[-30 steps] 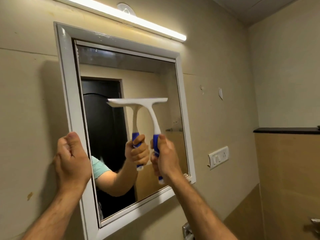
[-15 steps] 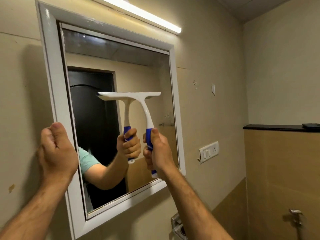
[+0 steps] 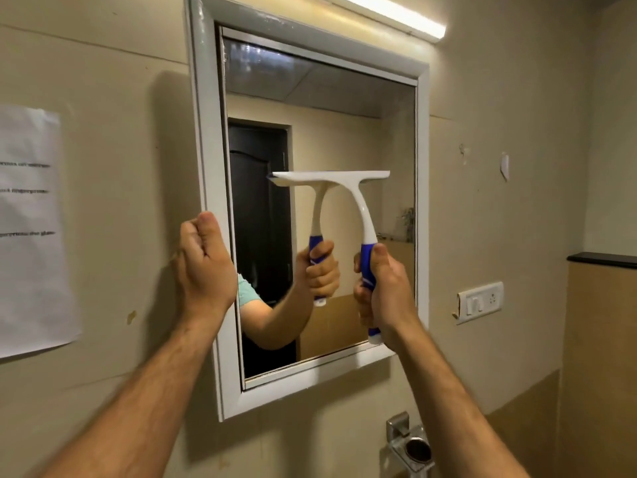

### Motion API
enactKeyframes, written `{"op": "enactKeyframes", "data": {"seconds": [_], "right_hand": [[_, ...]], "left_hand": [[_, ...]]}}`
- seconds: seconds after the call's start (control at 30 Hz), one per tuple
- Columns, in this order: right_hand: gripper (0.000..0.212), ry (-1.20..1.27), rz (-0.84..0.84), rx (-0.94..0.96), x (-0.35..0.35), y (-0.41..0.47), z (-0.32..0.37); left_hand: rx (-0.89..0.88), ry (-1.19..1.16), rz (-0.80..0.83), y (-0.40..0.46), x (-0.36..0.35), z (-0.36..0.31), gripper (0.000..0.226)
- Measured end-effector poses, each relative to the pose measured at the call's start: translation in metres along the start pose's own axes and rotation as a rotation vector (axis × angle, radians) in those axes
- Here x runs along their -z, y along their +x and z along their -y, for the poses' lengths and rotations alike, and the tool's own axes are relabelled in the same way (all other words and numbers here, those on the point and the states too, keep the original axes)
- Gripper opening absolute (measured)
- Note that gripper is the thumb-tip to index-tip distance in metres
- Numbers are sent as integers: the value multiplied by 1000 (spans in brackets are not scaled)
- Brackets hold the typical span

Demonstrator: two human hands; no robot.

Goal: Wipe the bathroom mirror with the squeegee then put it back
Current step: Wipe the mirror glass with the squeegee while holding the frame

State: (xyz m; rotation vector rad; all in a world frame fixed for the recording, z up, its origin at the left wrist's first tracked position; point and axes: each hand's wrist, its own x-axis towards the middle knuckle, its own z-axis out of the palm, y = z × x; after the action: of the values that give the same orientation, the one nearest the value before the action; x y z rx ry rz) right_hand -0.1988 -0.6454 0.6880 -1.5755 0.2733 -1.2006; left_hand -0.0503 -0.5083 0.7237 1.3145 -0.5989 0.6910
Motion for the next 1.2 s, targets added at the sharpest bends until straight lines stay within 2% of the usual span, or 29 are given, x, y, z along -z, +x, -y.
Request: {"op": "enactKeyframes", "data": {"seconds": [0.2, 0.33, 0.57, 0.77, 0.93, 1.07, 1.2], "right_hand": [[53, 45, -18, -95, 3, -41, -47], [43, 52, -31, -249, 7, -81, -79], [45, -31, -22, -92, 11, -35, -33], [42, 42, -23, -212, 14, -65, -66], [51, 49, -56, -316, 26, -103, -101], [55, 6, -67, -273, 28, -86, -84], [40, 22, -46, -192, 20, -57, -59]], "left_hand": [[6, 12, 19, 0, 0, 1, 32], [7, 32, 41, -2, 2, -2, 31], [63, 26, 20, -12, 4, 6, 39], [44, 50, 17, -18, 6, 13, 40], [10, 69, 36, -19, 6, 15, 38], [-3, 46, 29, -20, 6, 16, 37], [5, 50, 36, -21, 7, 17, 37]]}}
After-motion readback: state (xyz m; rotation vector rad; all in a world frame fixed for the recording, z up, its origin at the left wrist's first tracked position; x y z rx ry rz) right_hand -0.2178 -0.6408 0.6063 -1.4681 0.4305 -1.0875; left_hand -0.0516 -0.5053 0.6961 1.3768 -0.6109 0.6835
